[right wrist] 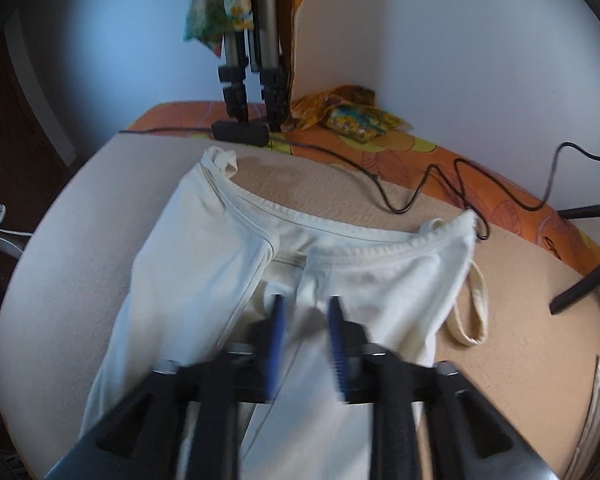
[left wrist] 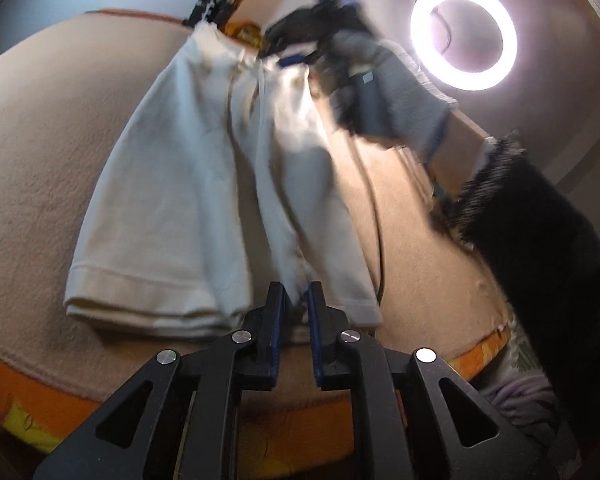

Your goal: Fold small clothes

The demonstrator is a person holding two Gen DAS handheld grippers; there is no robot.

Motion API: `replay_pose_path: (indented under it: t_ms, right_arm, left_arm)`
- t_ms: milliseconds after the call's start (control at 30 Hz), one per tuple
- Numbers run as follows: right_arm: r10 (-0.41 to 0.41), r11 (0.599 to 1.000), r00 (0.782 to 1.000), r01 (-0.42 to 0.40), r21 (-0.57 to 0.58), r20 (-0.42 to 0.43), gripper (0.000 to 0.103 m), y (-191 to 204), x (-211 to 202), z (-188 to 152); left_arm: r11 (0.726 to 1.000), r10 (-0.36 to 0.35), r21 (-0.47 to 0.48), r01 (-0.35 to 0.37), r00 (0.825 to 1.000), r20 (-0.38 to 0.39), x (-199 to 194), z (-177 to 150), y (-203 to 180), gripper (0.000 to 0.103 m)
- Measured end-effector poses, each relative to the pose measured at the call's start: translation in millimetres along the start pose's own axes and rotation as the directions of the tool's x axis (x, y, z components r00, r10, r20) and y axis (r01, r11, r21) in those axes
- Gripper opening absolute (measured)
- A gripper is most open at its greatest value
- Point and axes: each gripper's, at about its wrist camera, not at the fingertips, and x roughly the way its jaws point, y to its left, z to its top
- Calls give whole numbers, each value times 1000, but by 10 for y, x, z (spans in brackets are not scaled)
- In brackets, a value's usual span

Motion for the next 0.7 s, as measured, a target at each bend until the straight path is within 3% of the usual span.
replay_pose_path:
  t_ms: [100,233,300,367,467,567,700]
  right_arm:
    - [31,999,998,-34,36,58,35,-133,-416,-141]
    - [78,990,993,-88,112,86,36,-326,-1014,-631]
    - [102,986,992,-111,127,76,37,-333,-1228,-909]
    - [140,979,989,-146,144,47,37,-309,-1405,-1276]
    - [176,973,984,-174,149,4,37,-218,-1521,-1717]
    - [238,960,970,-226,166,-52,37,-117,-1524,-2135]
    - [297,941,949,-271,201,-110,37,-22,-1421,-2516]
  left_arm:
    - [999,-16,51,17,1000,-16,-227,-25,-52,11]
    - [993,3,121,-3,1000,6,-628,9,-30,12]
    - [992,38,119,-40,999,21,-787,89,102,23]
    - [989,98,110,-101,994,38,-881,188,279,52]
    - [983,165,86,-165,986,3,-842,329,540,52]
    - [992,122,28,-120,989,-85,-672,395,726,52]
    - [997,82,-2,-83,986,-142,-504,372,804,49]
